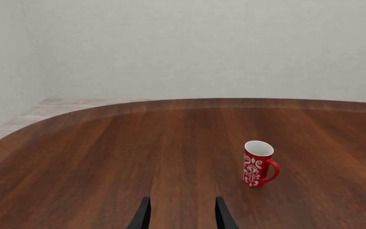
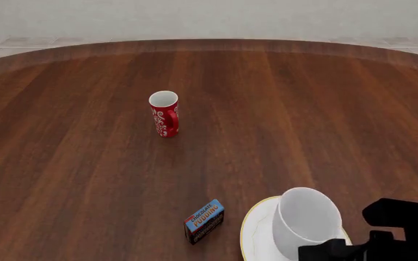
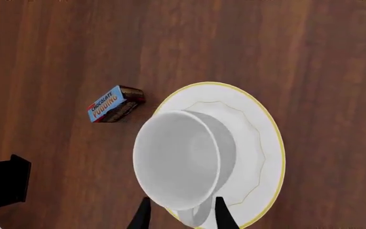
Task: Put the white mug on the plate.
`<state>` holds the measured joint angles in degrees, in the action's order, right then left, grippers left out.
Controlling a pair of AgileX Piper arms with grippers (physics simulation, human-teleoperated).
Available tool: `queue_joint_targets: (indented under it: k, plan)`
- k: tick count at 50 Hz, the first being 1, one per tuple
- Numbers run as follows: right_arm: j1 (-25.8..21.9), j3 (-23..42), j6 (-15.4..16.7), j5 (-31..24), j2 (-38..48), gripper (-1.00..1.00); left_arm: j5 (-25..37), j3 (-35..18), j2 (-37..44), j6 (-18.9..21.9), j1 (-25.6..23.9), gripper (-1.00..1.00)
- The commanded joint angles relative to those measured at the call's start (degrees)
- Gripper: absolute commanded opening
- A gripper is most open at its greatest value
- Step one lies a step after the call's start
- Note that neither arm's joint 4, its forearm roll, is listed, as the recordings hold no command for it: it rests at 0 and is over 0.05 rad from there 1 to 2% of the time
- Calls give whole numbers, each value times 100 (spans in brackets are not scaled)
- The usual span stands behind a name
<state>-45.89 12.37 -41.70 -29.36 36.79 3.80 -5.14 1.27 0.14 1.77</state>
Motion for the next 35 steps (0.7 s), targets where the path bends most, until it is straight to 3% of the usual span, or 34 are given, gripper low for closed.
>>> queue_joint_targets:
  k: [1,9,35]
  plan:
    - [42,30,25,-59,-19,100,-42,62,-21,2,3,100]
    - [16,291,42,-428,-145,100,-42,62,-20,2,1,100]
    - [394,1952,810,-2650,-1232,100,-42,62,-21,2,3,100]
